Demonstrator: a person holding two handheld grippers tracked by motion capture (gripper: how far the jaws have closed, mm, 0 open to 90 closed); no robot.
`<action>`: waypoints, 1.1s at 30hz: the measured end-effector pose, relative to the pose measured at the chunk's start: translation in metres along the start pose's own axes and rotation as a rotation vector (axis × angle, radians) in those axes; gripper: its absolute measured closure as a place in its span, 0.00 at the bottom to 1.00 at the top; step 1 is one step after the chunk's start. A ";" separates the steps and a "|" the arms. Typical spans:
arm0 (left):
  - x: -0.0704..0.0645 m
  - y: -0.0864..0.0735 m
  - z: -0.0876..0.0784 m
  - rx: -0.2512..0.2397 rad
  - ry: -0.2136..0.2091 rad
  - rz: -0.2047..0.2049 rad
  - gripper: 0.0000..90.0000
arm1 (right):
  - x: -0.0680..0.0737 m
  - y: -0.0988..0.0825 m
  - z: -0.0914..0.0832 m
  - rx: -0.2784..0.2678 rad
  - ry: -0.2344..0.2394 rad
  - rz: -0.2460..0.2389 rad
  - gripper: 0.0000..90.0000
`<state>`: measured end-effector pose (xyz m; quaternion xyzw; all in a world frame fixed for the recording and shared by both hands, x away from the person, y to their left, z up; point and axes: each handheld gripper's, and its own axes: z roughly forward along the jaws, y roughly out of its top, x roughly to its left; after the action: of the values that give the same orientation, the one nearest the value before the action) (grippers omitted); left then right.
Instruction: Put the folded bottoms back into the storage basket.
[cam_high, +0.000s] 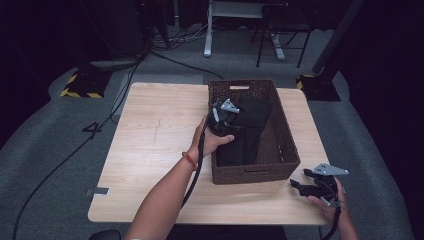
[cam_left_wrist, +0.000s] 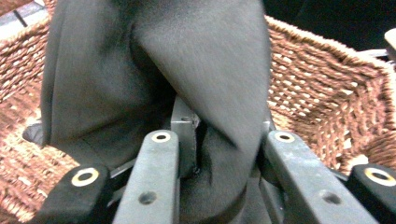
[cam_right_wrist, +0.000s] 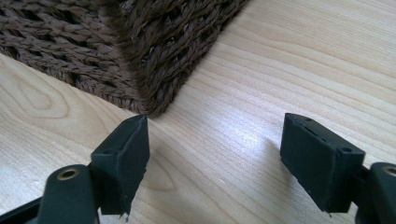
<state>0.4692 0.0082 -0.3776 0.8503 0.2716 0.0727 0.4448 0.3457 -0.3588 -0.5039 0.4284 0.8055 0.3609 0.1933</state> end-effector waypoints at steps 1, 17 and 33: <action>0.000 0.000 0.000 0.007 0.012 0.001 0.79 | 0.000 0.000 0.000 0.000 0.001 0.000 0.28; 0.018 -0.005 -0.012 -0.030 0.105 -0.100 0.39 | 0.000 0.000 0.000 0.000 0.003 -0.001 0.28; 0.016 0.001 -0.037 -0.031 0.170 -0.010 0.24 | 0.000 0.000 0.000 0.000 0.003 -0.001 0.28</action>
<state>0.4696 0.0423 -0.3569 0.8327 0.3115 0.1465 0.4338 0.3456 -0.3587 -0.5039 0.4274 0.8061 0.3613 0.1923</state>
